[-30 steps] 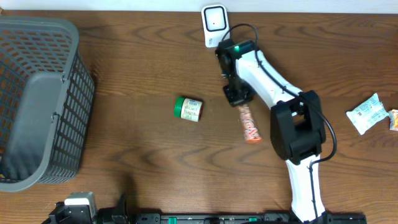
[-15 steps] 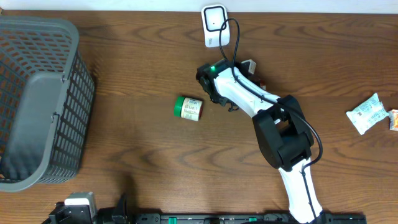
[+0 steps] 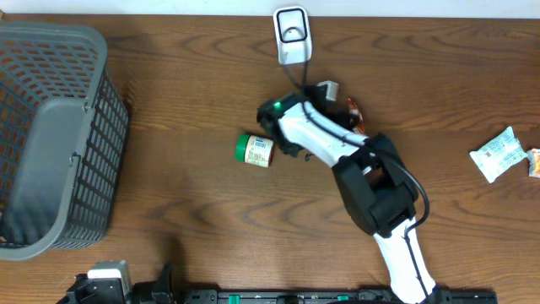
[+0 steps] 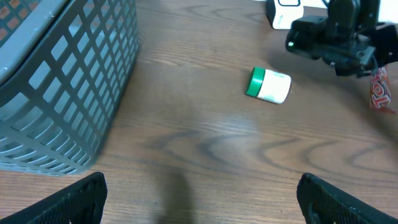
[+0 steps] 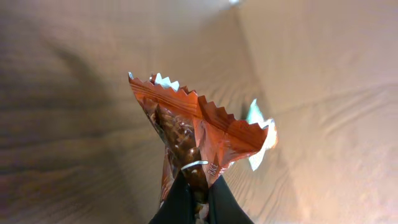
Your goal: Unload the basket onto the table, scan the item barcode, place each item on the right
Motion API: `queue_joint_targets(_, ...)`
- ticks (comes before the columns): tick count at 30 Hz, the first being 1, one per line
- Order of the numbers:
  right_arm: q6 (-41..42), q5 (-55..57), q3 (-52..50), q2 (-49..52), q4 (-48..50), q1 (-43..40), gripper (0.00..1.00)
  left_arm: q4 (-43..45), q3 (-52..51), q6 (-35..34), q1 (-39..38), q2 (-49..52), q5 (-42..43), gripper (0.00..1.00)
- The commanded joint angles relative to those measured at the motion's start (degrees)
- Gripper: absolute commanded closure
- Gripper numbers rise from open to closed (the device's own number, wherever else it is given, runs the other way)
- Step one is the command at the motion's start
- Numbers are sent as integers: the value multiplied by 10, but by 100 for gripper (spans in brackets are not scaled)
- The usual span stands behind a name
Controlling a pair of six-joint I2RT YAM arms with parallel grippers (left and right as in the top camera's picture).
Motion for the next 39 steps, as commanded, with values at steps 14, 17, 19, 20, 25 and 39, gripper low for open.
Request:
queue_joint_targets(14,126,68,1,-7,26,108,99,1,2,9,2,-2,5,2)
queue_joint_targets(17,127,49,1,-7,26,119,99,1,2,9,2,-2,5,2)
queue_joint_targets(19,127,40,1,-7,22,126,99,1,2,9,2,-2,5,2)
queue_joint_targets(20,126,30,1,-7,19,129,99,1,2,9,2,-2,5,2)
queue_joint_targets(25,114,-82,3,-12,3,131,99,1,2,9,2,-2,5,2)
queue_joint_targets(39,-292,-629,3,-116,59,40,99,1,2,9,2,-2,5,2)
